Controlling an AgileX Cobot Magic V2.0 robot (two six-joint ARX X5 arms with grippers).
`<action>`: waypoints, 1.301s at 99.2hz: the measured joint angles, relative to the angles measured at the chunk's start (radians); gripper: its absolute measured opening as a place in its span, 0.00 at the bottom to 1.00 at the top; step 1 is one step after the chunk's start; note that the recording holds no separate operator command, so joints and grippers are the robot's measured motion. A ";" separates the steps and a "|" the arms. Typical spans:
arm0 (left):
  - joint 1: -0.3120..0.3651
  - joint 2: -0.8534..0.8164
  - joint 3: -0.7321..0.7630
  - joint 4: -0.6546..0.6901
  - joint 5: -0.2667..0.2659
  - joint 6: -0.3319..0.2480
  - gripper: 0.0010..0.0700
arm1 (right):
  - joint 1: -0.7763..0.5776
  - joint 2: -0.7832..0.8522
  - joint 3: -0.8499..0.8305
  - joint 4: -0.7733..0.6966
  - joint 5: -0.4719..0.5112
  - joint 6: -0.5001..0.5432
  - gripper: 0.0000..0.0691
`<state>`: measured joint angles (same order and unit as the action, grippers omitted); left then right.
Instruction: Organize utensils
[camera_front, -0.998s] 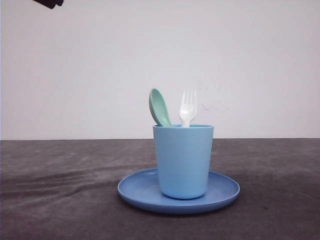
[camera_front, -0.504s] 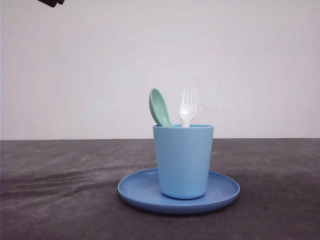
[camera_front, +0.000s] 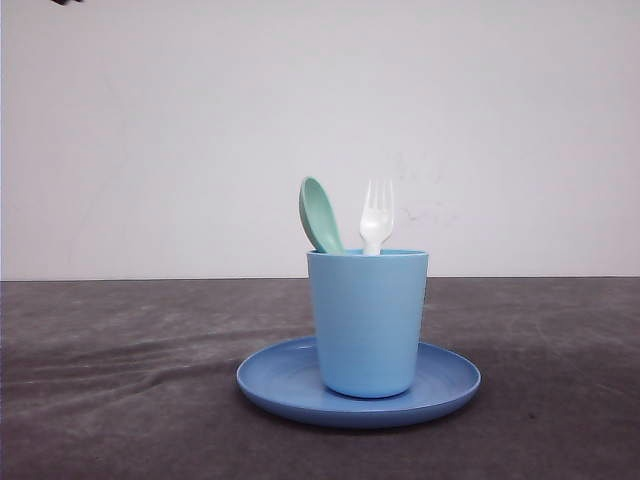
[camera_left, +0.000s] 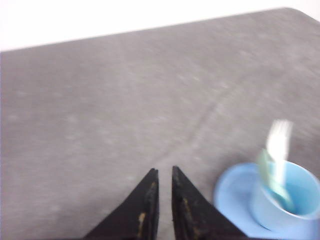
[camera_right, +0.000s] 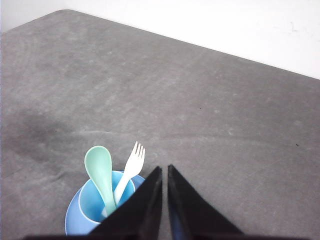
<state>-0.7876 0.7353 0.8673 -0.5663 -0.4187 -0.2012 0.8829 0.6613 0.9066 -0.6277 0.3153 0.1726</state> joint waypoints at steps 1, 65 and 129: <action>0.011 -0.002 0.000 -0.001 0.001 0.002 0.02 | 0.000 0.000 0.000 0.000 0.000 0.000 0.02; 0.659 -0.444 -0.579 0.306 0.290 0.112 0.02 | 0.000 0.000 0.000 0.000 0.000 0.000 0.02; 0.759 -0.731 -0.825 0.357 0.352 0.129 0.02 | 0.000 0.000 0.000 0.004 0.000 0.000 0.02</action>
<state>-0.0284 0.0044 0.0425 -0.2089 -0.0666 -0.0719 0.8829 0.6613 0.9066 -0.6239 0.3153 0.1726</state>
